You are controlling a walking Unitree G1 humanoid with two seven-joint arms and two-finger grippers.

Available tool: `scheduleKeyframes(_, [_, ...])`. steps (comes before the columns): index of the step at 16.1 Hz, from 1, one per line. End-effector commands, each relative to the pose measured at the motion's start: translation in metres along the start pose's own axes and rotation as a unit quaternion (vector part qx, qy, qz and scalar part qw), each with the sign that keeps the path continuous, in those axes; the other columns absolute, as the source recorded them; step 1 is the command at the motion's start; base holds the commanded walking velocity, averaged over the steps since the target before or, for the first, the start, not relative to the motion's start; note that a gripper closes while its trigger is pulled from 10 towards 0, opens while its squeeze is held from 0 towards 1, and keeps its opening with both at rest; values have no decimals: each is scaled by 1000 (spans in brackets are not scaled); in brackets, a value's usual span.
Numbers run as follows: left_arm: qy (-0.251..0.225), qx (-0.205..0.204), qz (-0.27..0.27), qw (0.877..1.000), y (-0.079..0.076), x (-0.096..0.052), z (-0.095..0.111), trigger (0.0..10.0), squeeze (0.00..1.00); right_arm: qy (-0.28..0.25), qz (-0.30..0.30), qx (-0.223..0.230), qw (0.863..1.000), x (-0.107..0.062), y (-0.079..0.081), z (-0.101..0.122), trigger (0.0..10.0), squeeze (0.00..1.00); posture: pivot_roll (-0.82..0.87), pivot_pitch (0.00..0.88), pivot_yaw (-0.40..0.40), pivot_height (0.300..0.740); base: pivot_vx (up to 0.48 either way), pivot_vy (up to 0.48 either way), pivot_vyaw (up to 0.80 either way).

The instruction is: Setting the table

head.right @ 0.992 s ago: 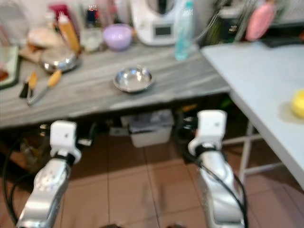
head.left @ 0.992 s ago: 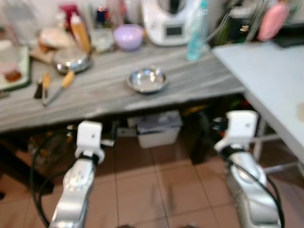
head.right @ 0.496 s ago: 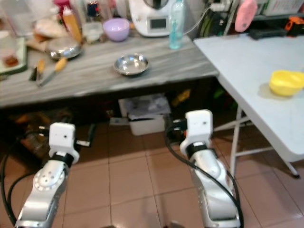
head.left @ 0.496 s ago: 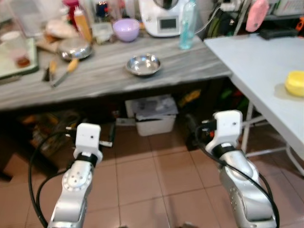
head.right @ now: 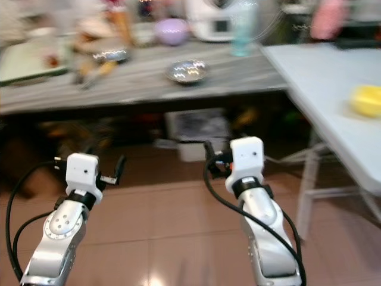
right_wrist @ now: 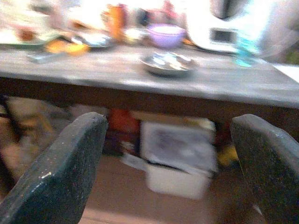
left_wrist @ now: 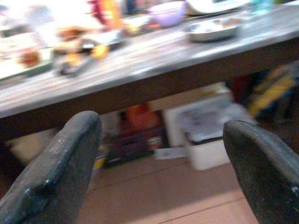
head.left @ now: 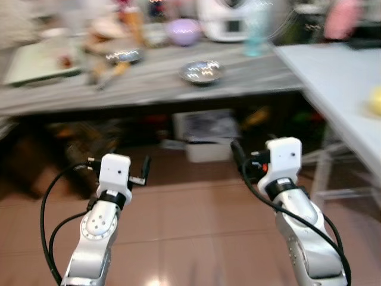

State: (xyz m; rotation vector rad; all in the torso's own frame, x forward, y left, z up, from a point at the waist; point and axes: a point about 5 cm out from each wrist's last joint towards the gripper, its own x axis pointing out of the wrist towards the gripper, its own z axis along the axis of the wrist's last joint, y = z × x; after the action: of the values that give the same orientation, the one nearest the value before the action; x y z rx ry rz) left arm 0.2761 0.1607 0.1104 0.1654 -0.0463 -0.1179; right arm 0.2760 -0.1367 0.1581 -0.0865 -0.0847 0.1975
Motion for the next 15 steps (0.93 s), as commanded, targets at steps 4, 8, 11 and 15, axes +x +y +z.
scheduleKeyframes(4, [-4, -3, -5, 1000, -1, 2, 1, 10000, 0, -15, 1, -4, 1000, 2, 0, 5, 10000, 0, -37, 85, 60, 740, 0, 0, 800])
scheduleKeyframes(8, [-6, -12, -19, 1000, -4, 2, 3, 10000, 0, 8, -22, 22, 999, 4, -7, -1, 10000, 0, -38, 85, 57, 740, 0, 0, 0])
scheduleKeyframes(11, [-13, -22, -46, 999, -10, 1, 4, 10000, 0, -8, -26, -21, 999, 5, -6, 2, 10000, 0, -43, 88, 52, 740, 0, 0, 0])
scheduleKeyframes(15, [-18, -31, -65, 997, -14, 2, 6, 10000, 0, 12, -47, -1, 999, 3, -11, -2, 10000, 0, -47, 86, 52, 740, 0, 0, 0])
